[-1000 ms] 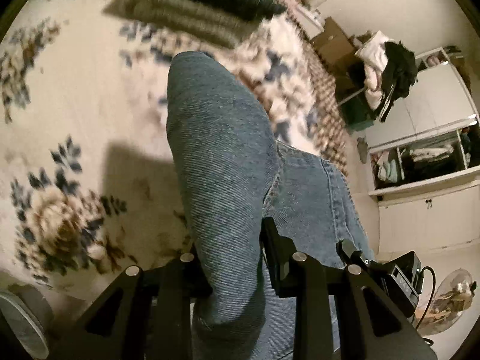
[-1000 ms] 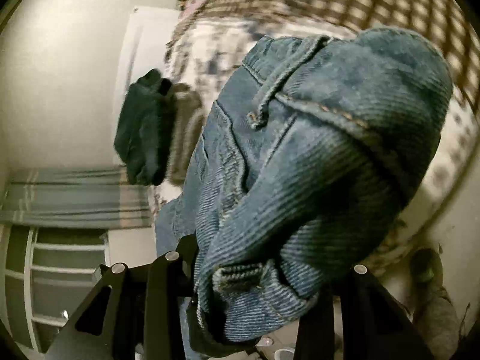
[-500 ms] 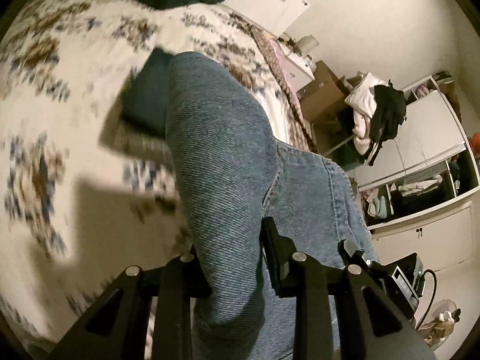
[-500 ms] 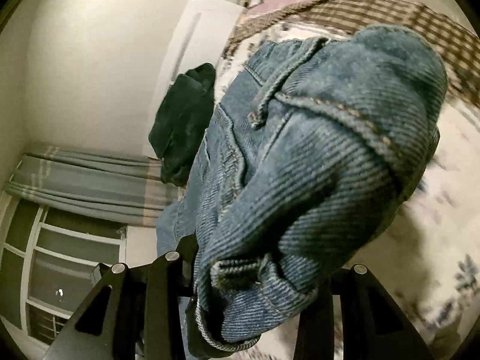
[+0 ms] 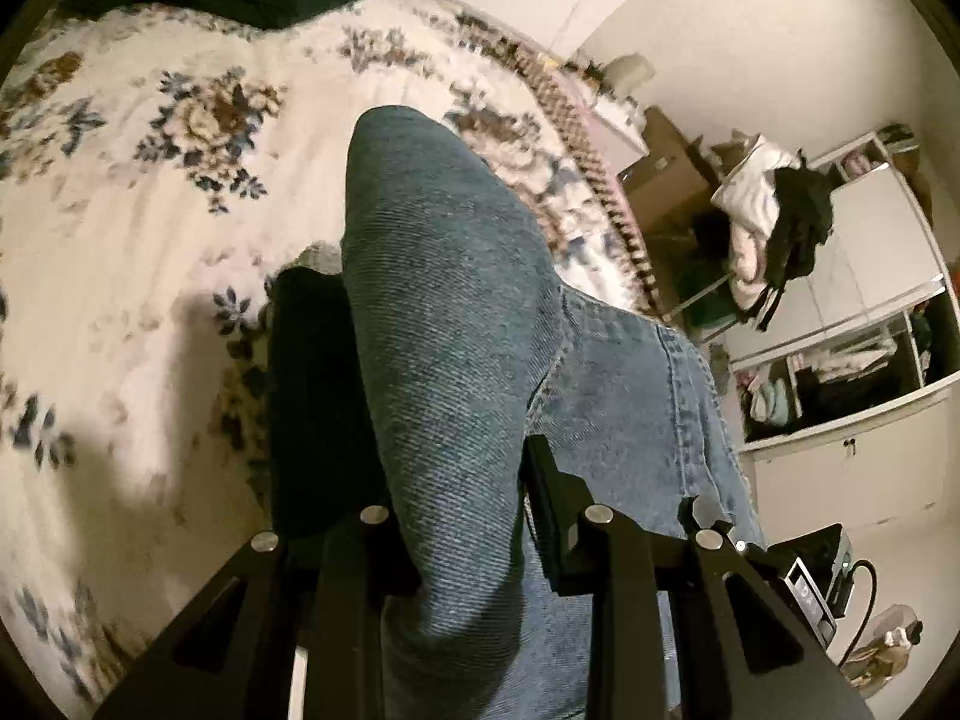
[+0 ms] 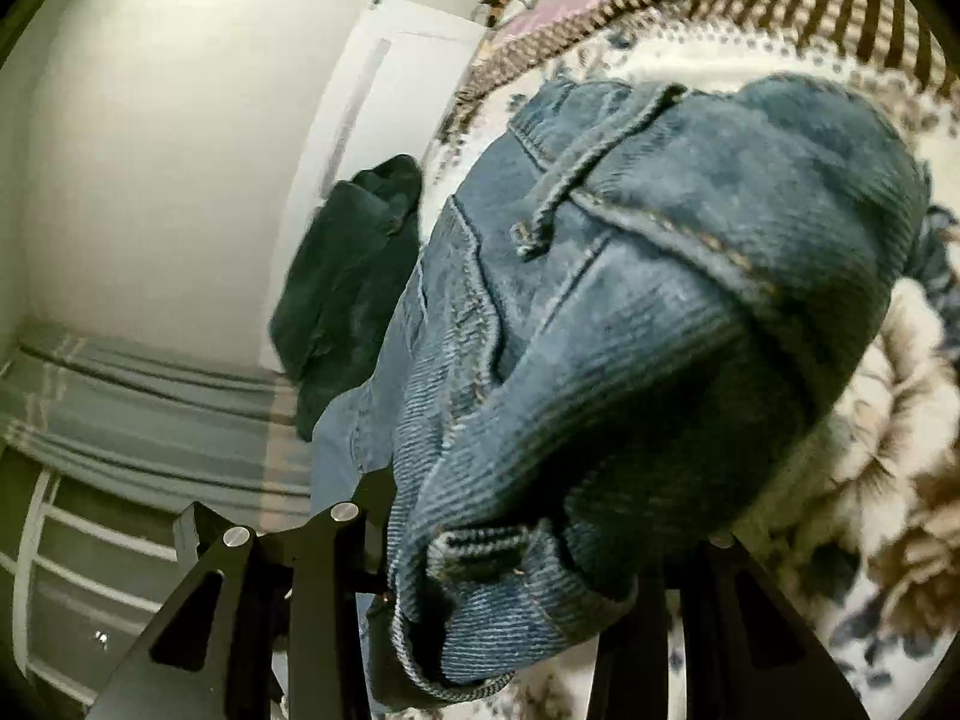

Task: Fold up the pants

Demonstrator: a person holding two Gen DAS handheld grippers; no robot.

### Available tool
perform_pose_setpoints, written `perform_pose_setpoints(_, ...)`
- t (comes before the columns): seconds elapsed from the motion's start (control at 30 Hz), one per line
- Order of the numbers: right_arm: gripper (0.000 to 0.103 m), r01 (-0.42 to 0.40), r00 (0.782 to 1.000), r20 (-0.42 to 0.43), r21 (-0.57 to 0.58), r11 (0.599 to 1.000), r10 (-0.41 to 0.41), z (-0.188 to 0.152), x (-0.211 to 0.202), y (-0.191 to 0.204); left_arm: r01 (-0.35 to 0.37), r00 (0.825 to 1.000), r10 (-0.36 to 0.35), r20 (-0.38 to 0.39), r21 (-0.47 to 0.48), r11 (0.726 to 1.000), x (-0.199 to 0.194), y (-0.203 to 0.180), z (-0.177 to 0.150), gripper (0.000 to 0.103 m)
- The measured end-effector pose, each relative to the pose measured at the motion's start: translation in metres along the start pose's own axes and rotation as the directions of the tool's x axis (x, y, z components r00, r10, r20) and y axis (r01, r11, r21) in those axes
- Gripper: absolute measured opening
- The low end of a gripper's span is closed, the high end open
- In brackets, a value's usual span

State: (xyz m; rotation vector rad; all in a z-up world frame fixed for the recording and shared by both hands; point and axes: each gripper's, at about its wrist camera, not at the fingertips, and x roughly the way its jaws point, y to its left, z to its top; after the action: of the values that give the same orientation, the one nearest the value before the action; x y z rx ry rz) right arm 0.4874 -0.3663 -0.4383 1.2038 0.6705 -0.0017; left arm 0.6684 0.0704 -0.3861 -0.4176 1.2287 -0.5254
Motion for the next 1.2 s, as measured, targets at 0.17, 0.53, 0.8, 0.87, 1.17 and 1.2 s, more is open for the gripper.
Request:
perform_pose_setpoints(0.17,0.041,0.066,0.997,-0.027,-0.009,0.998,-0.067,-0.001,0.038,-0.023,-0.003,0.998,0.000,-0.056,-0.052,0.999,0.035,0.039,-0.005,0.026)
perform_pose_setpoints(0.53,0.079,0.247,0.960,-0.104,-0.111,0.963,-0.258,-0.013,0.016,-0.006,-0.251,0.968,0.251,-0.021,-0.017,0.968,-0.010,0.021,-0.022,0.069)
perform_pose_setpoints(0.8,0.098,0.536,0.820,0.055,-0.426,0.729,-0.570,-0.016,-0.064,0.064,-0.420,0.908,0.417,0.049,0.089,0.903,-0.051,-0.038,-0.063,0.100)
perform_pose_setpoints(0.87,0.101,0.580,0.786,0.118,-0.480,0.658,-0.607,-0.018,-0.088,0.085,-0.453,0.891,0.447,0.076,0.100,0.886,-0.063,-0.057,-0.074,0.100)
perform_pose_setpoints(1.17,0.103,0.618,0.754,0.260,-0.590,0.520,-0.603,-0.031,-0.186,0.169,-0.553,0.825,0.523,0.214,0.116,0.825,-0.137,-0.147,-0.123,0.100)
perform_pose_setpoints(1.2,0.103,0.613,0.760,0.267,-0.599,0.515,-0.593,-0.035,-0.199,0.178,-0.561,0.818,0.528,0.230,0.117,0.819,-0.145,-0.155,-0.128,0.100)
